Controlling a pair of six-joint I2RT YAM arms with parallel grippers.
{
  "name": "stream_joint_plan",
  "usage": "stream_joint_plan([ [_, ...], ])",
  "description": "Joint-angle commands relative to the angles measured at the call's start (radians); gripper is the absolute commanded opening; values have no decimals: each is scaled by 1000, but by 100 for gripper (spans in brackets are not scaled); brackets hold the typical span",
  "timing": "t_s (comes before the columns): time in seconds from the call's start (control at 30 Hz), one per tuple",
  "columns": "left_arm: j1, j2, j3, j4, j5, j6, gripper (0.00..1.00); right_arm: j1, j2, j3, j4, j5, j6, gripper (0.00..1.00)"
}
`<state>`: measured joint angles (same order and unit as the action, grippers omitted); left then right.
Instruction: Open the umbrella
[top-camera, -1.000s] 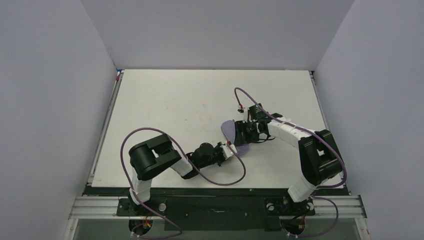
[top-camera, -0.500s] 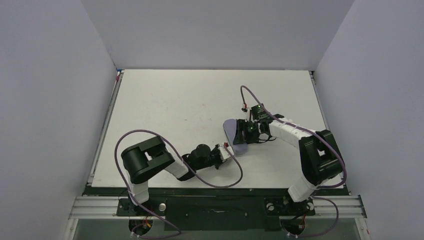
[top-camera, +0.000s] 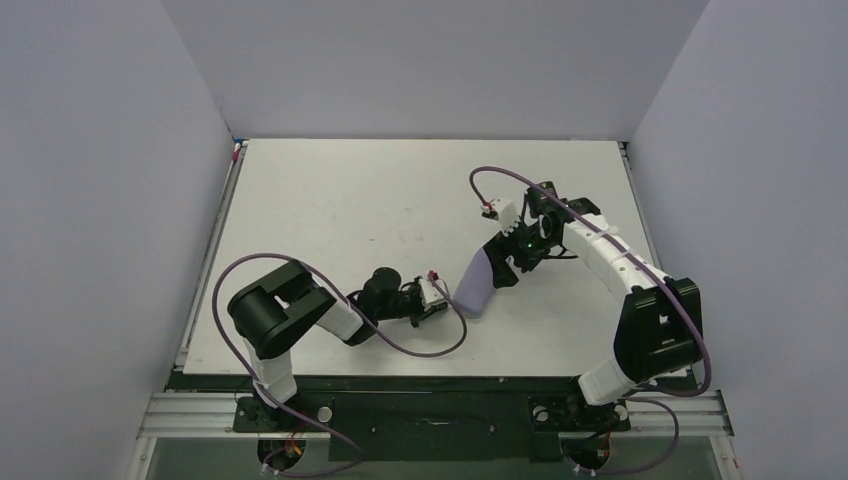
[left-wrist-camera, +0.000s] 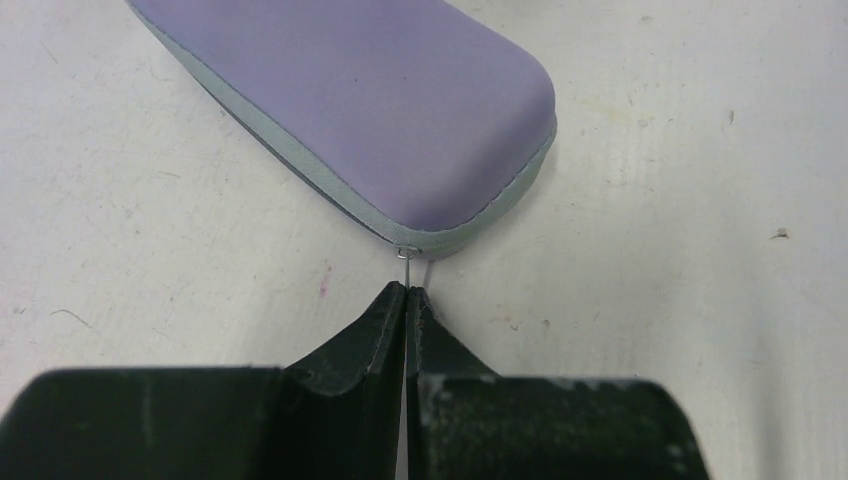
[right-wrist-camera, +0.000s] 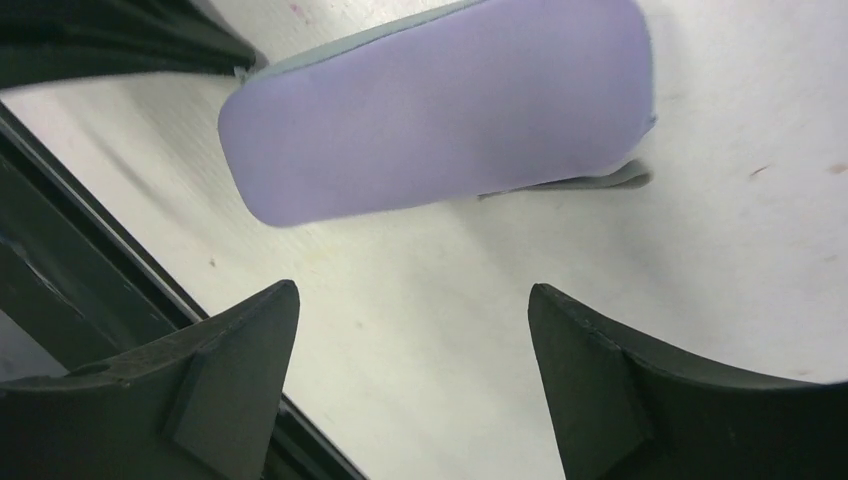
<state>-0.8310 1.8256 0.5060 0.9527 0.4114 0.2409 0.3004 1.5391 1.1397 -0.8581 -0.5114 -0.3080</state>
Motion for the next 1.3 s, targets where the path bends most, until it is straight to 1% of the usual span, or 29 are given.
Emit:
stream_joint_plan([
  [0.0,42,0,32,-31,85,30,0,-65,-9,70,-154,-121,-446,80],
  [0.03,51,1,34,-32,91,31,0,-74,-7,74,-157,-139,-542,81],
  [0.07,64,1,37,-36,98,34,0,-77,-3,83,-163,-149,-592,81],
  [0.1,77,2,38,-37,102,46,0,-79,11,90,-164,-166,-677,81],
  [0.17,91,5,42,-46,117,69,0,-73,52,124,-167,-182,-762,81],
  [0.23,101,7,50,-56,125,90,0,-53,117,186,-177,-182,-805,81],
  [0.3,104,11,60,-60,123,106,0,-28,190,264,-195,-184,-812,81],
  [0.4,107,16,66,-63,113,122,0,2,272,366,-240,-196,-789,81],
  [0.47,111,18,71,-67,112,129,0,25,301,377,-255,-207,-775,81],
  [0.6,118,19,71,-67,114,136,0,72,324,337,-253,-184,-758,80],
  [0.67,120,11,64,-67,118,136,0,95,359,324,-246,-150,-734,75],
  [0.87,117,-38,30,-82,134,132,0,104,414,313,-199,4,-624,67],
  [0.9,116,-45,20,-91,136,135,0,105,414,304,-180,14,-614,66],
  [1.0,111,-73,1,-114,141,138,0,114,414,283,-143,66,-554,58],
  [1.07,104,-91,-14,-122,145,139,0,117,403,257,-102,91,-520,55],
  [1.17,88,-115,-27,-149,157,138,0,121,382,203,-56,126,-478,53],
  [1.27,50,-126,-43,-159,155,133,0,122,369,177,-19,160,-446,51],
])
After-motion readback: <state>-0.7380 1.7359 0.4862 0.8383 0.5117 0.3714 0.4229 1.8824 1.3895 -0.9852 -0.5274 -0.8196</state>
